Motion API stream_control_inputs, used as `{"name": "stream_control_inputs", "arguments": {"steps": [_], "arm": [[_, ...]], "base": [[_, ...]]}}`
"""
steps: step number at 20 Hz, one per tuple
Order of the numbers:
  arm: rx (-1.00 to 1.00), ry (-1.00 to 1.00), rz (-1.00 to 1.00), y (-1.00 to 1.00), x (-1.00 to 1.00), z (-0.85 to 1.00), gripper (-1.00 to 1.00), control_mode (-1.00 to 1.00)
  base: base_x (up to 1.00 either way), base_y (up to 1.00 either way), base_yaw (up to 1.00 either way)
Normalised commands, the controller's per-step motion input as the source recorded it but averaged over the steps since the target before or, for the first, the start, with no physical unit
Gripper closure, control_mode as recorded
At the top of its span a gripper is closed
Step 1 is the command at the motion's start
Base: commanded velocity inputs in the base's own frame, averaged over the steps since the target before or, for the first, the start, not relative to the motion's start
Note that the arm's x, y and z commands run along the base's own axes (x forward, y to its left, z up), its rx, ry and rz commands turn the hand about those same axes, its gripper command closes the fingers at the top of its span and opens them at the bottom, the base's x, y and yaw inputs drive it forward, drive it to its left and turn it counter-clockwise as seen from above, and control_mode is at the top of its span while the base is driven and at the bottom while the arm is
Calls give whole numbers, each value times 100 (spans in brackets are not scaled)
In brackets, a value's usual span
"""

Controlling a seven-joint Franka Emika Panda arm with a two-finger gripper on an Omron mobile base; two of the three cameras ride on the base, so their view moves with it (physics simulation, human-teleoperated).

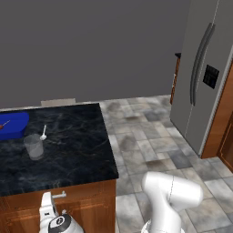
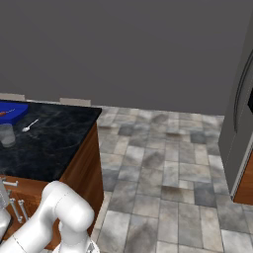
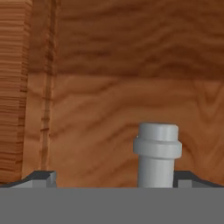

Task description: Take the tongs from the drawer on the left and place them on the dining counter next to the tray containing the hot dog.

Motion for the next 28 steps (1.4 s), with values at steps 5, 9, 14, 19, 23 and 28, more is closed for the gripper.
{"name": "stream_control_inputs", "arguments": {"steps": [5,9,14,19,23,28], "arm": [[0,1,0,0,16,0,-100,-100],[0,0,0,0,0,0,-100,-100],[0,0,0,0,0,0,-100,-100],[0,0,0,0,0,0,100,-100],[0,0,0,0,0,0,100,-100],[0,0,0,0,0,0,100,-100]], "base": [[0,0,0],[0,0,0],[0,0,0],[0,0,0],[0,0,0],[0,0,0]]}}
